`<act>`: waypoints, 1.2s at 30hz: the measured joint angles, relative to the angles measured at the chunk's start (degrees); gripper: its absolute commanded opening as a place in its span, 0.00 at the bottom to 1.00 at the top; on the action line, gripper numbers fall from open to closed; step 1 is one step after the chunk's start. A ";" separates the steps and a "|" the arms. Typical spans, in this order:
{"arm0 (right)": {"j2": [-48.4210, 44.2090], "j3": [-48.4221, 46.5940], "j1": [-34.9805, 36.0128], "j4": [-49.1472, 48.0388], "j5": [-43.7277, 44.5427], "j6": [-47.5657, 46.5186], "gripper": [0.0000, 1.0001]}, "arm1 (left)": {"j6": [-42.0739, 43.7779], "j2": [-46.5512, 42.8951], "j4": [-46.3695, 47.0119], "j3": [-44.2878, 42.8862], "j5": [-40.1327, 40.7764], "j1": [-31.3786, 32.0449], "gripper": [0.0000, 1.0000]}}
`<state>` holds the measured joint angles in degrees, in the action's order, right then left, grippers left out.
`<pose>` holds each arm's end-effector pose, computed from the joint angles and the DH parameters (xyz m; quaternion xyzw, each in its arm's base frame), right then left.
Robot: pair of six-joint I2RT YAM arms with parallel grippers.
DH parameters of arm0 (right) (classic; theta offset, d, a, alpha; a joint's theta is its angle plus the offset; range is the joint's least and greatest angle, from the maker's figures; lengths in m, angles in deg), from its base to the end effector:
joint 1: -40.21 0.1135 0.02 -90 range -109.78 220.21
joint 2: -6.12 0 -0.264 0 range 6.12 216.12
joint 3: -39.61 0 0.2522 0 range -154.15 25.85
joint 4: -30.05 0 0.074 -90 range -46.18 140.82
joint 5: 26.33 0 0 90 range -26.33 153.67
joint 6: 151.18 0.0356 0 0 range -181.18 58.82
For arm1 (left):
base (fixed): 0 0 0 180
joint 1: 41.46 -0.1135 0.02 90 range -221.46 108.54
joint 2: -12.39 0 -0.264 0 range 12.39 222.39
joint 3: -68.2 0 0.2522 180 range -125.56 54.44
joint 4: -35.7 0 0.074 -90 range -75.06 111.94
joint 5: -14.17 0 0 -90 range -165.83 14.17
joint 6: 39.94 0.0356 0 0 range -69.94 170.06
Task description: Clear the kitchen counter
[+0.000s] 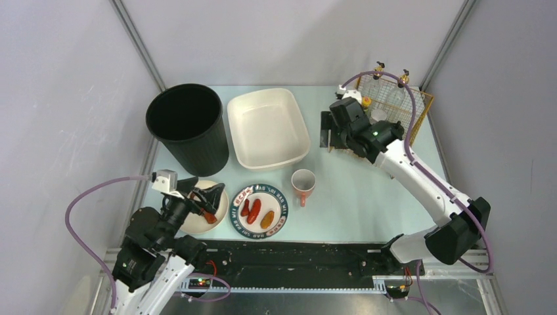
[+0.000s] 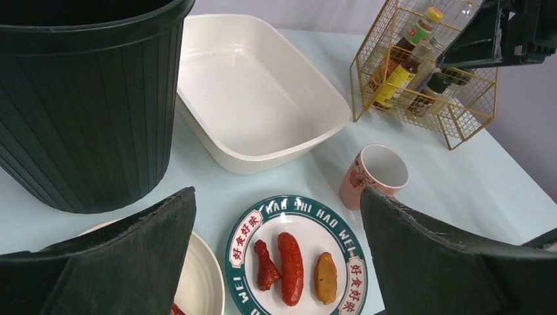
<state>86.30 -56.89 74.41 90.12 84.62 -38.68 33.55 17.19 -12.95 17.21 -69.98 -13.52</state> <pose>0.2507 0.1550 0.3703 -0.0211 0.9069 0.0362 0.4193 0.0378 -0.0159 0.3129 0.0367 0.7211 -0.2272 0.6535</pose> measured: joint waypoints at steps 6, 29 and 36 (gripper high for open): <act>0.02 1.84 7.52 -1.62 -2.23 1.36 0.77 | 0.00 0.96 -0.02 0.00 0.00 0.00 0.98; 0.50 17.16 34.73 -12.76 -7.08 17.20 0.70 | -0.02 6.03 -0.37 0.00 0.07 0.00 0.98; -1.33 25.33 37.68 -16.87 -4.90 25.64 0.70 | -0.02 6.03 -0.39 0.00 0.00 0.00 0.98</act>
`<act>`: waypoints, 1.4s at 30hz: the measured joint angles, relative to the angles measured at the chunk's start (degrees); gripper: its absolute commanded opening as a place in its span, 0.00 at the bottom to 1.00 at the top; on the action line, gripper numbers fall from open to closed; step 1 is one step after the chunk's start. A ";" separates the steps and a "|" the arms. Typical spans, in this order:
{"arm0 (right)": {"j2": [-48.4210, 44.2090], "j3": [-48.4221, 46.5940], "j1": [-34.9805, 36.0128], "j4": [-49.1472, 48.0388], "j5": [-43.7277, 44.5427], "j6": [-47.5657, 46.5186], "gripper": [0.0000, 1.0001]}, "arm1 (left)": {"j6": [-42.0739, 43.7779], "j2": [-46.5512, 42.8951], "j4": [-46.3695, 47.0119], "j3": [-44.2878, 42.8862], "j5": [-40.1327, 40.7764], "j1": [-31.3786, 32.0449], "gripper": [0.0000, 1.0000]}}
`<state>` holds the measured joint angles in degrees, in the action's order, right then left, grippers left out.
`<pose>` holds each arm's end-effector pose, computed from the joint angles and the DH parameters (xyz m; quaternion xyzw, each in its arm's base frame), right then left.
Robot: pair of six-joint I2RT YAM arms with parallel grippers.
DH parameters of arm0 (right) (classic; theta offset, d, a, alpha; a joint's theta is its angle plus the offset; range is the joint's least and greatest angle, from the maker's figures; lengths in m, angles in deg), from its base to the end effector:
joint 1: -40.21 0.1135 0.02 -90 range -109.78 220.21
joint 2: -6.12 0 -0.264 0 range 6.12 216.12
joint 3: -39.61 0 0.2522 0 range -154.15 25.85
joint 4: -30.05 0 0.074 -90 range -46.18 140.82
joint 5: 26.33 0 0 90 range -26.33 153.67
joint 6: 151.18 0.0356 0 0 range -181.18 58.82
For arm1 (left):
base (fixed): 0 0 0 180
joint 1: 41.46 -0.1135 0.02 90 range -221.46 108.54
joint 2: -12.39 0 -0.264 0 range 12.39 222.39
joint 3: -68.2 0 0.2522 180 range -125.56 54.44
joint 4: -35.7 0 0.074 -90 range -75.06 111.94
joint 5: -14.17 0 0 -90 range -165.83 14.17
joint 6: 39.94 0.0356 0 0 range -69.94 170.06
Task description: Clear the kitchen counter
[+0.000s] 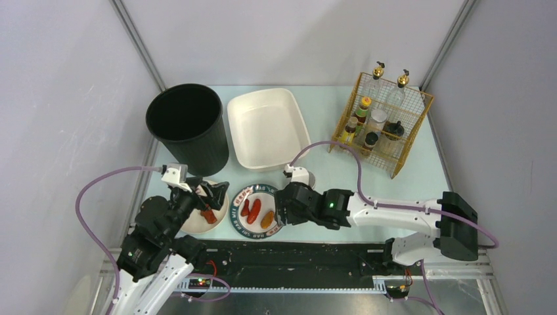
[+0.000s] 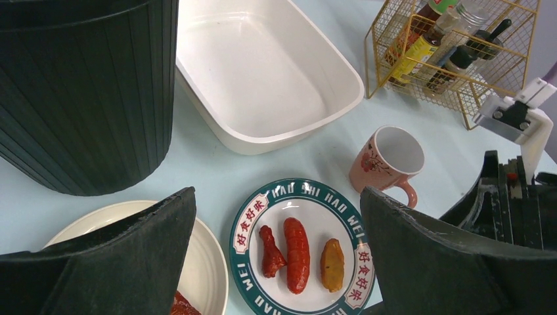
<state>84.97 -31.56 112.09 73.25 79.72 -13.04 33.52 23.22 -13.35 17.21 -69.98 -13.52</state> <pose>0.0987 0.2699 0.2549 -0.1462 0.9227 0.2214 0.2796 0.0561 -0.0256 0.3088 0.0423 0.7583 -0.2099 0.6157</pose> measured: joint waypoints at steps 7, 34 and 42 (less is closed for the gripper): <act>0.00 3.37 3.82 -2.86 4.11 7.96 0.70 | 0.04 -0.13 0.00 0.00 -1.64 0.00 0.98; 4.31 18.60 7.43 -23.32 14.43 25.81 0.66 | 1.18 -2.10 1.73 0.98 -13.79 0.81 0.98; 5.42 22.71 8.11 -29.22 16.17 31.21 0.58 | 1.18 -2.03 1.73 0.98 -13.77 0.81 0.98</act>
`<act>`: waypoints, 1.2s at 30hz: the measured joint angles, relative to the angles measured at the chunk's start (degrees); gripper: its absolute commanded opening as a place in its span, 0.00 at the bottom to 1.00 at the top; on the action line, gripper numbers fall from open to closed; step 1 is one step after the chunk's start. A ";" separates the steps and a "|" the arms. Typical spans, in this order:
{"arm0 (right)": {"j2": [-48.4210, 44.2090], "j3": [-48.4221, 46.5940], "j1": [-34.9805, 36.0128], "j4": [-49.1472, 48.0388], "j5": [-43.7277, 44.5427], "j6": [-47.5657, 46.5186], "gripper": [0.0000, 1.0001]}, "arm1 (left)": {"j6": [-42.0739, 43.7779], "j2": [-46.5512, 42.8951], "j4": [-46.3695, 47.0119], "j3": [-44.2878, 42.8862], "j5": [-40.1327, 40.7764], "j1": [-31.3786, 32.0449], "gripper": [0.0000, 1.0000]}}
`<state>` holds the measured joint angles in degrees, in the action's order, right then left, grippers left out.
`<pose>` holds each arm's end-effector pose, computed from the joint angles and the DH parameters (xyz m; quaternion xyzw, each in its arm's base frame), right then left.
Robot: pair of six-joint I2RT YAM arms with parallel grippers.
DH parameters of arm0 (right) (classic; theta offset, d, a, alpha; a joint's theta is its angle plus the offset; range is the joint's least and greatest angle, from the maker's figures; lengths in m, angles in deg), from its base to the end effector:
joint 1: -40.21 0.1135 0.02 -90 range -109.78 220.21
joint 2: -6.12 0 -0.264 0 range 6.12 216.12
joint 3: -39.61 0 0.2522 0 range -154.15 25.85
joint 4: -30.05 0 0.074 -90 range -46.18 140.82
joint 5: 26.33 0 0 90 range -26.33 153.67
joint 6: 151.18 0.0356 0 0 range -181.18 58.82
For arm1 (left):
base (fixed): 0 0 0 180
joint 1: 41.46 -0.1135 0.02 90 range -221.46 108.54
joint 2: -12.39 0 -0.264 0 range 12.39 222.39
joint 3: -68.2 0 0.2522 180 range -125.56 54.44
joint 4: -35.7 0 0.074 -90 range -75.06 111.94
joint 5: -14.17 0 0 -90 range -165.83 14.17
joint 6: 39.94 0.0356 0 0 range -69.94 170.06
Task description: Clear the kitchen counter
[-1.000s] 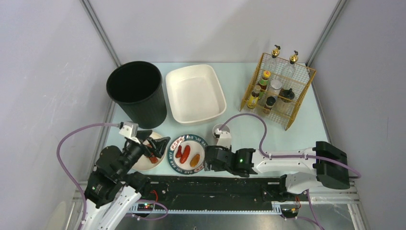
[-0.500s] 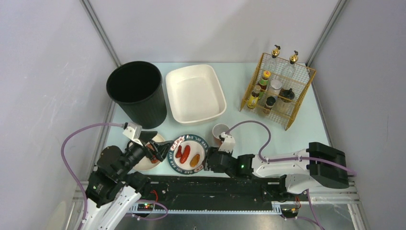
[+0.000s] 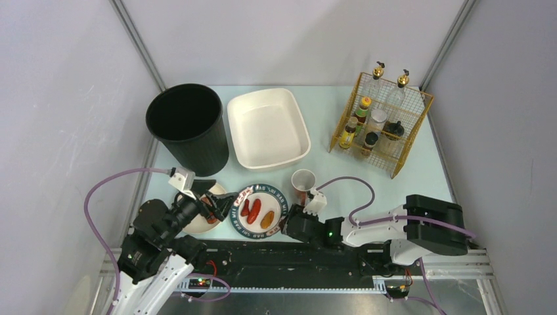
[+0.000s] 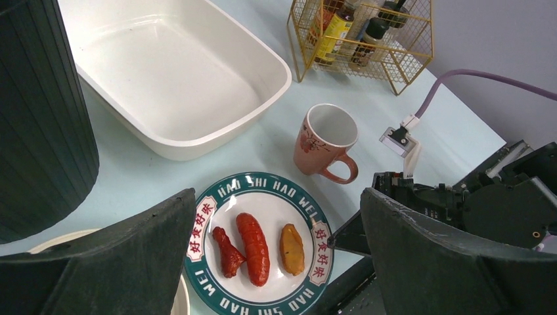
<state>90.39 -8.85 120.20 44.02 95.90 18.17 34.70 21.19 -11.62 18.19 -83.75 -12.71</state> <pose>0.0648 0.2581 0.1491 0.0904 0.9027 0.2782 0.3157 0.0480 -0.0319 0.3084 0.1324 0.7316 -0.2980 0.5987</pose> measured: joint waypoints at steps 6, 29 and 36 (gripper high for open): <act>1.36 2.27 0.07 -5.44 1.33 3.54 0.53 | 0.00 0.59 0.02 0.04 0.00 0.00 0.98; 8.55 2.34 -1.75 -15.39 1.92 10.19 0.00 | -0.02 1.36 0.02 0.04 0.07 0.00 0.98; 8.41 2.93 -1.86 -16.44 2.08 13.75 0.00 | -0.02 1.46 0.02 0.04 0.15 0.02 0.98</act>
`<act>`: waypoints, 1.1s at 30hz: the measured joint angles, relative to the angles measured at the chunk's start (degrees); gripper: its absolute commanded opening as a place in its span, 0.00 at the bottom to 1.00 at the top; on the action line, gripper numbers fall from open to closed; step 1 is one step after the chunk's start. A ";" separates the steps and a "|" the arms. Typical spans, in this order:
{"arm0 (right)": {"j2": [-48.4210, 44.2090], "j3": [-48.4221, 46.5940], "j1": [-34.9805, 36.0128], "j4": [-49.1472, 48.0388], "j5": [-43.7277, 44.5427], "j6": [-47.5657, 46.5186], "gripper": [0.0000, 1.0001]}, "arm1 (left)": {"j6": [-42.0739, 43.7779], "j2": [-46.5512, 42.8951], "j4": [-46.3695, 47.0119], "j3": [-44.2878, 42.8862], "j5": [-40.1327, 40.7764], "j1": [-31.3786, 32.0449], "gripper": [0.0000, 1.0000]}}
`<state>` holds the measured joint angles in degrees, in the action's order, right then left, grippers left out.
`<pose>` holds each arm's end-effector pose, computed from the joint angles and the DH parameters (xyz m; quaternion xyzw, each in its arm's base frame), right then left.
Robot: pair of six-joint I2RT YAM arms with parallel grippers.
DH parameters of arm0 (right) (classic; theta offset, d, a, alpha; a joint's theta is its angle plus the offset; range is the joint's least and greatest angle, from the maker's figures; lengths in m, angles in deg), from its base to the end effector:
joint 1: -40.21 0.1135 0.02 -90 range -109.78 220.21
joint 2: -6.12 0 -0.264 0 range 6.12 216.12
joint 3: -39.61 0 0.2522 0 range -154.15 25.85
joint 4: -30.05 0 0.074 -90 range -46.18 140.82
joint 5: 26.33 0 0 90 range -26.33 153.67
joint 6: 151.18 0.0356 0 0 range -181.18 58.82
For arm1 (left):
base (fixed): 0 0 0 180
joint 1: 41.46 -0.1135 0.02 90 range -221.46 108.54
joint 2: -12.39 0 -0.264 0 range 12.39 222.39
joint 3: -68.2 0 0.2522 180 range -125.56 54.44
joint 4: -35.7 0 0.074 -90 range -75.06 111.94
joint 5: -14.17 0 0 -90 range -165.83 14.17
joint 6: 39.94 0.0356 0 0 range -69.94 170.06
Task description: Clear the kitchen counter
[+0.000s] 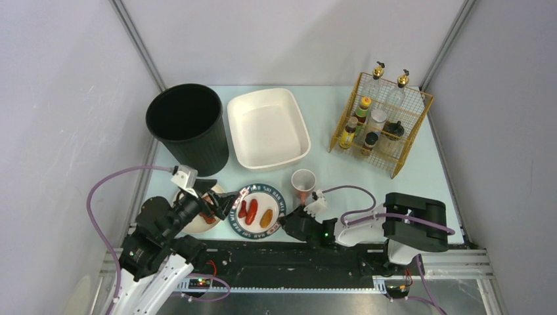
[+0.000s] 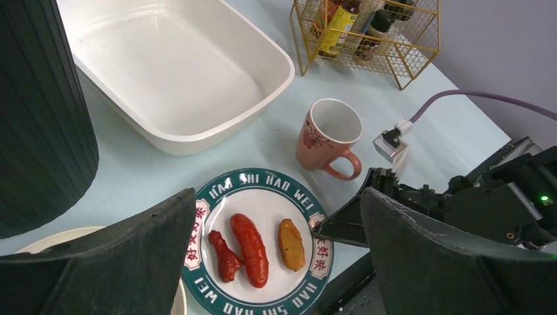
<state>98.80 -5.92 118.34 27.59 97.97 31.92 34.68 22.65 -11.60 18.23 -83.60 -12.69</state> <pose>0.0767 0.2673 0.1196 0.2275 0.8595 0.3462 0.2995 0.0525 -0.0343 0.3072 0.1318 0.7403 -0.2942 0.5899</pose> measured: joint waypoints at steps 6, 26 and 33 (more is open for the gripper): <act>-5.53 1.14 1.20 6.01 1.62 0.00 0.00 | 0.00 0.52 -0.02 0.00 0.02 -0.02 0.98; -27.98 3.26 1.60 18.93 -0.52 -10.62 0.00 | -0.24 -8.66 -0.04 0.00 9.16 0.00 0.98; -32.09 3.26 -1.03 17.57 -3.80 -14.21 0.00 | -0.72 -10.01 -0.28 0.00 13.70 0.00 0.98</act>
<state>66.72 -2.66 117.32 45.16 94.17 17.71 33.96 12.64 -11.88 18.23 -69.89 -12.69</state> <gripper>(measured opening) 0.034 0.985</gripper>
